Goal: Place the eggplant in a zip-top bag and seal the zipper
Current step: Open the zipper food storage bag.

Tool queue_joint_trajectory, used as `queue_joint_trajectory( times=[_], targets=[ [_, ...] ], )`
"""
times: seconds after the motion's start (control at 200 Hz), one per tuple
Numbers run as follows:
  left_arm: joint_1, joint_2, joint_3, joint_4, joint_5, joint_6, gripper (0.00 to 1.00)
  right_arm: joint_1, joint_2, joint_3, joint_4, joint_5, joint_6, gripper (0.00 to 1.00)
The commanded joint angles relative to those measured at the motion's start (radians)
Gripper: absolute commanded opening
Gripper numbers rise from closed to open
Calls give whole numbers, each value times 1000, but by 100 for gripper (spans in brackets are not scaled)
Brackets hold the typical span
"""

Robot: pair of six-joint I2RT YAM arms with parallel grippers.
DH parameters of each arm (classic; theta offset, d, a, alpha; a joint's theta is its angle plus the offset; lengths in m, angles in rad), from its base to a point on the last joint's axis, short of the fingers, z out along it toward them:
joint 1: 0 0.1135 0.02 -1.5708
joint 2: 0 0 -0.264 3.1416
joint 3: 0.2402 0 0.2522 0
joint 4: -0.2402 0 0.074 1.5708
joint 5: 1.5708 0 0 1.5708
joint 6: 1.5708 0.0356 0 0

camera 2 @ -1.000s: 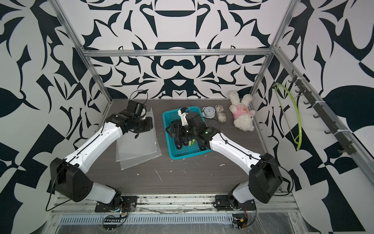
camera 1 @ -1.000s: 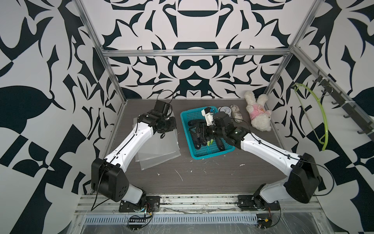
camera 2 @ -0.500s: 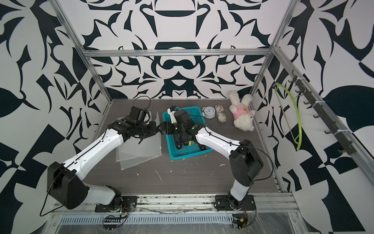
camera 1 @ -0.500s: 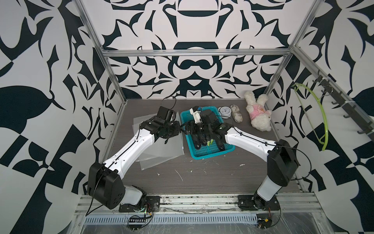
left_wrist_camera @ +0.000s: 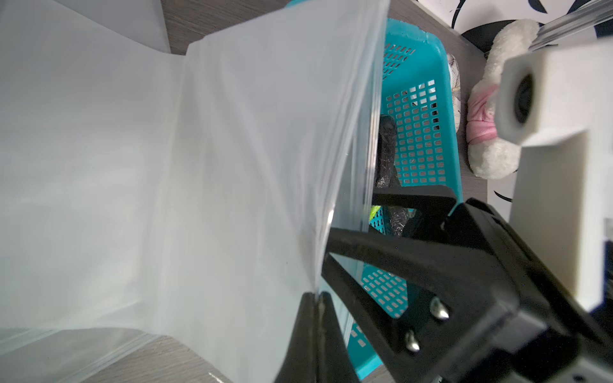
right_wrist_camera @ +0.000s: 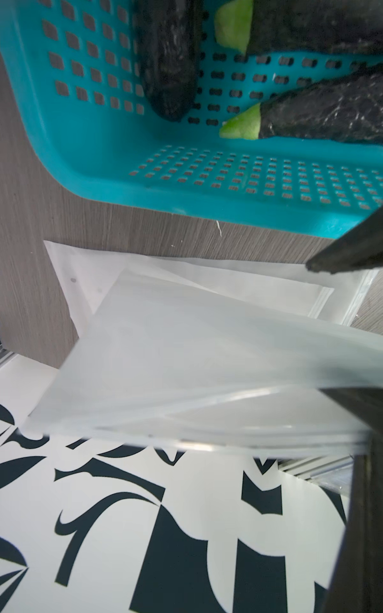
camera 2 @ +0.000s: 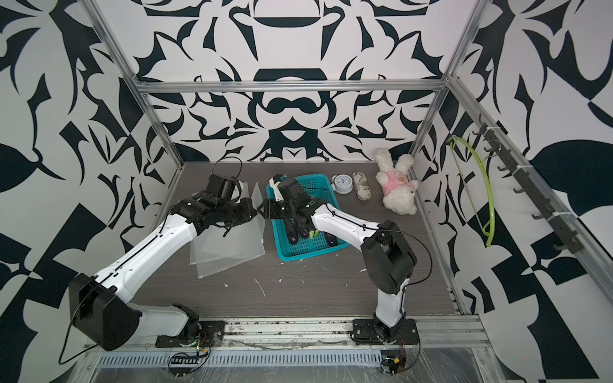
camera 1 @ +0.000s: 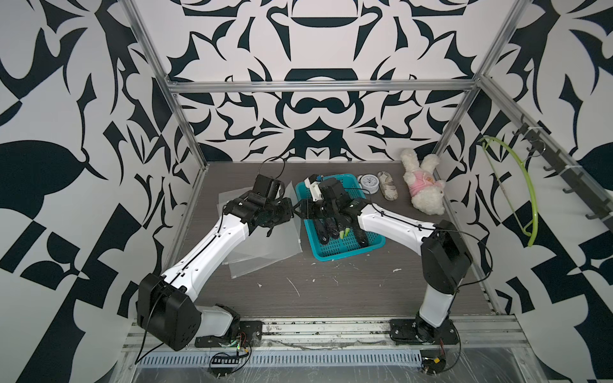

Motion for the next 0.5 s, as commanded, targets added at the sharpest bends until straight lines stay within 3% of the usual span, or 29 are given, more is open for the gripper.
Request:
queue_joint_trajectory(
  times=[0.0, 0.15, 0.19, 0.295, 0.42, 0.495],
  targets=[
    [0, -11, 2, -29, -23, 12, 0, 5, -7, 44, -8, -18, -5, 39],
    [6, 10, 22, -85, -92, 13, 0, 7, -10, 55, -45, -12, -13, 13],
    [6, 16, 27, -104, -125, 11, 0, 8, -10, 61, -63, -7, -17, 10],
    [7, 25, 27, -115, -176, 2, 0, 13, -6, 79, -111, 10, -34, 7],
    [6, 58, 41, -75, -108, 15, 0, 22, 4, 101, -142, 15, -43, 6],
    [7, 72, 43, -42, -70, 17, 14, 28, 7, 112, -159, 25, -46, 5]
  ],
)
